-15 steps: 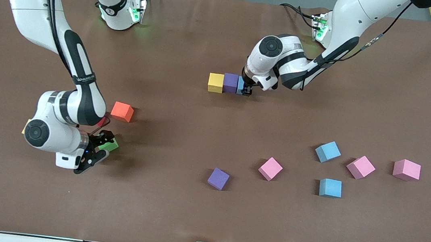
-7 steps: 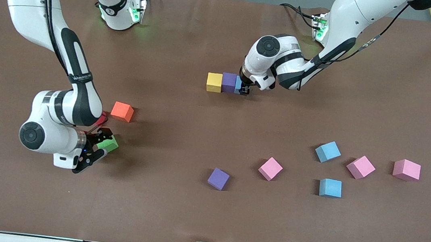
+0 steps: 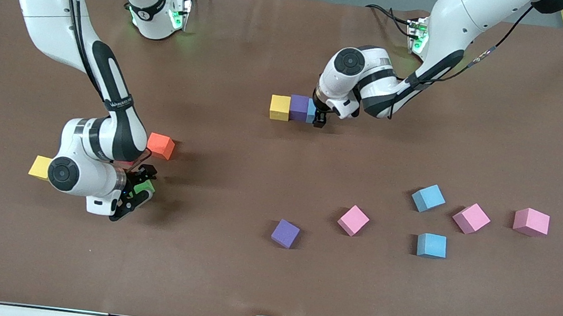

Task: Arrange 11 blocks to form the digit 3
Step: 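Carry the green block and set it against the yellow block with the right gripper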

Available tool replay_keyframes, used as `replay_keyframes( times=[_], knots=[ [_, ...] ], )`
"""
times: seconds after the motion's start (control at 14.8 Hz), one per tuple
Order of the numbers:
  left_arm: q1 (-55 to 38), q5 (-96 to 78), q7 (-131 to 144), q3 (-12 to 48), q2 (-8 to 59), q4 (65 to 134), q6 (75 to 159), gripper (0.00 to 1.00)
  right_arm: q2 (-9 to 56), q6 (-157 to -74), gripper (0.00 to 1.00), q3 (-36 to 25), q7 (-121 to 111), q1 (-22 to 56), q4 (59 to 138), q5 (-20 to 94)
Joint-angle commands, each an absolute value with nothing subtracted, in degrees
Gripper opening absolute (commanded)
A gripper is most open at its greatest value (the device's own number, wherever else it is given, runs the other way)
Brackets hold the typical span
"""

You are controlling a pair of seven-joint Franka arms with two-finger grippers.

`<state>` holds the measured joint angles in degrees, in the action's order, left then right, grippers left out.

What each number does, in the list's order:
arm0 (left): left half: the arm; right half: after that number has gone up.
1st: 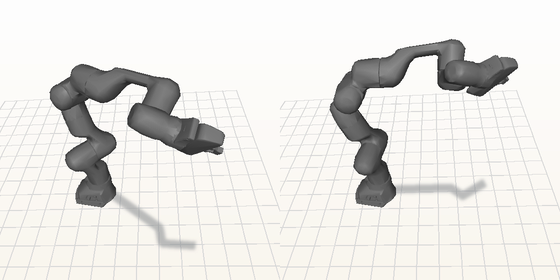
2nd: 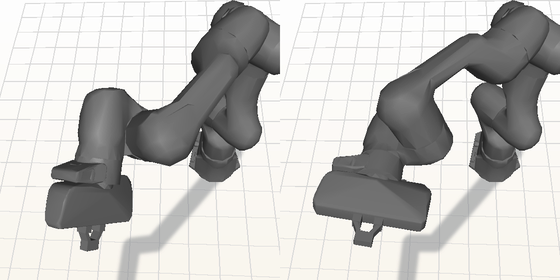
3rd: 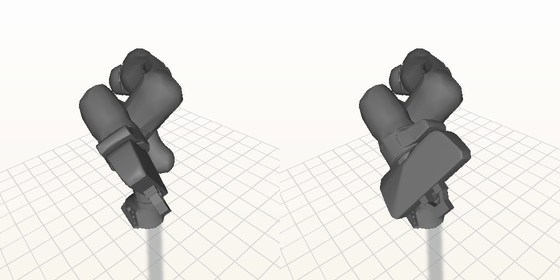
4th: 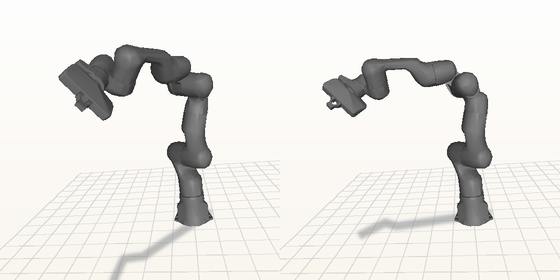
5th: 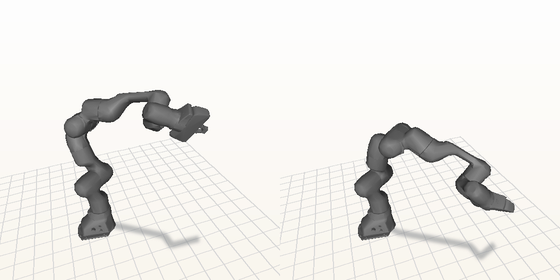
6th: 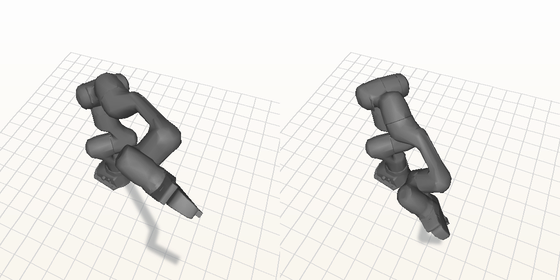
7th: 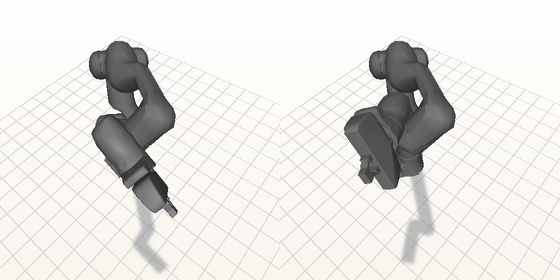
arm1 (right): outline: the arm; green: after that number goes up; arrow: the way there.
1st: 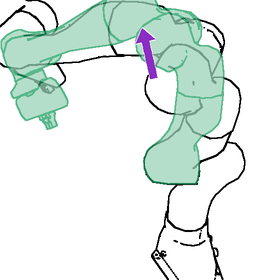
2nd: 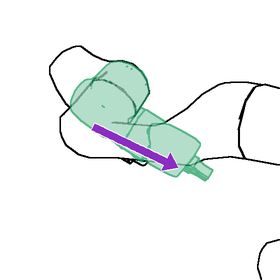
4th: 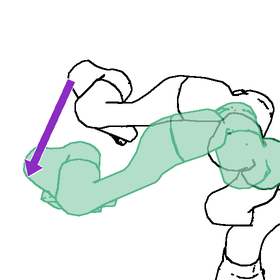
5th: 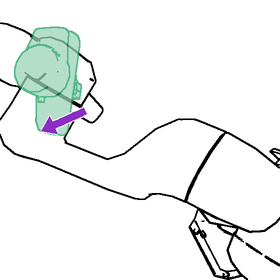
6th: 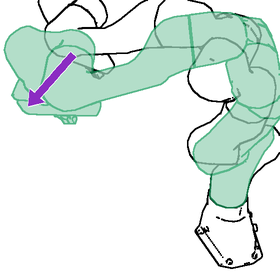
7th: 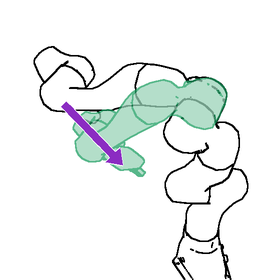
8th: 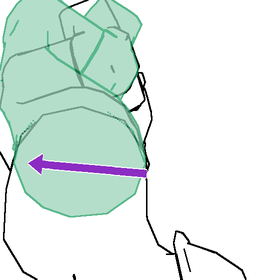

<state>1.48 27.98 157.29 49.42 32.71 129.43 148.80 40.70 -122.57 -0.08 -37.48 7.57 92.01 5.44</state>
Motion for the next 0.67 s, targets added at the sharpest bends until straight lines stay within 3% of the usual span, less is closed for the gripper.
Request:
replay_keyframes(
  times=[0.0, 0.07, 0.2, 0.34, 0.61],
  knots=[
    [1.23, 31.03, 166.19, 49.39, 30.68, 128.93, 146.34, 1.00, 39.46, -123.66, 0.42, 0.00, -36.74, 7.47, 93.43, 4.75],
    [1.23, 31.03, 166.81, 49.48, 30.33, 128.85, 146.34, 1.00, 39.46, -123.58, 0.31, 0.00, -36.74, 7.38, 93.34, 4.75],
    [1.23, 31.03, 166.99, 49.92, 29.19, 128.85, 145.81, 1.00, 39.38, -123.49, 0.20, 0.09, -36.56, 7.56, 92.99, 4.75],
    [2.28, 30.68, 166.64, 51.32, 28.04, 128.67, 143.37, 1.00, 38.94, -122.96, 0.18, 0.09, -35.69, 8.34, 92.29, 4.92],
    [11.40, 30.24, 166.55, 60.79, 27.86, 128.58, 139.76, 1.00, 37.62, -119.98, 0.19, 0.00, -20.52, 13.96, 91.23, 4.83]
  ],
)
